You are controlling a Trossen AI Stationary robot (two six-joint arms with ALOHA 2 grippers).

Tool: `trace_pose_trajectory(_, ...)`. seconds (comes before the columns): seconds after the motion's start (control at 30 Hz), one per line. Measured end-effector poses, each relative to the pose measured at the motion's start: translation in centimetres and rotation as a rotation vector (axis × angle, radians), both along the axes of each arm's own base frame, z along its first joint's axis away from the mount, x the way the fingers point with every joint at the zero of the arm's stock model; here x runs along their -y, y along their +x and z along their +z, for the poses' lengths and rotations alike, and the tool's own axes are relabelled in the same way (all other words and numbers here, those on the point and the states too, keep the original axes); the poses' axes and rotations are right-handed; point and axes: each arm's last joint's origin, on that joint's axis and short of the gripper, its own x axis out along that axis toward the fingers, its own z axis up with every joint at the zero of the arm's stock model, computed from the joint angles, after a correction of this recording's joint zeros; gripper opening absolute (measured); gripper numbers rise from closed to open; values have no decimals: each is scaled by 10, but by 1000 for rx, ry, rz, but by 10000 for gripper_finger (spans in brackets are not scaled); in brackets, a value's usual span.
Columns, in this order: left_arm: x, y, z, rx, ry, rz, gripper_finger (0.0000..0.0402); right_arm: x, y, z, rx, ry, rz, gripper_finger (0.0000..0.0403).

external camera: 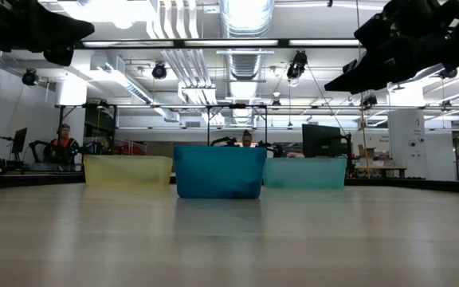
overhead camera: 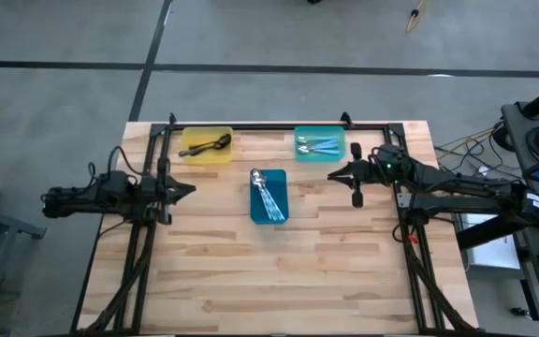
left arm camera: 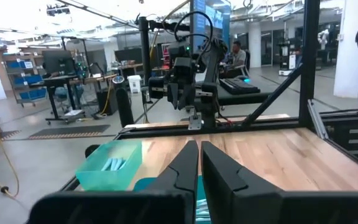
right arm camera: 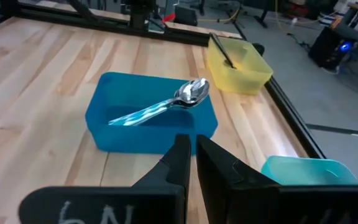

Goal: Sort silverware by color (type)
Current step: Return to Home Position

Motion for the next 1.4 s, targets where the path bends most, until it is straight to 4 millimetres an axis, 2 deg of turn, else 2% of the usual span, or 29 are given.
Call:
trace_pose_trajectory(0.2, 0, 1, -4, -6, -8, 9, 1, -2, -12, -8, 21, -6, -12, 18)
trace_pose_trajectory(0.67, 0, 6, -15, -18, -31, 15, 1, -15, -43, -42, 117, -15, -47, 18)
trace_pose_trajectory(0.97, 0, 8, -19, -8, -78, 11, 1, -20, -59, -51, 228, -49, -72, 18)
trace_pose_trajectory(1.07, 0, 12, -27, 37, -82, 9, 1, -21, -63, -56, 257, -46, -82, 18)
trace_pose_trajectory(1.2, 0, 19, -49, 32, -114, 6, 1, -22, -66, -57, 264, -43, -88, 18)
trace_pose_trajectory(1.4, 0, 19, -51, 10, -137, 19, 1, -24, -70, -57, 276, -71, -83, 18)
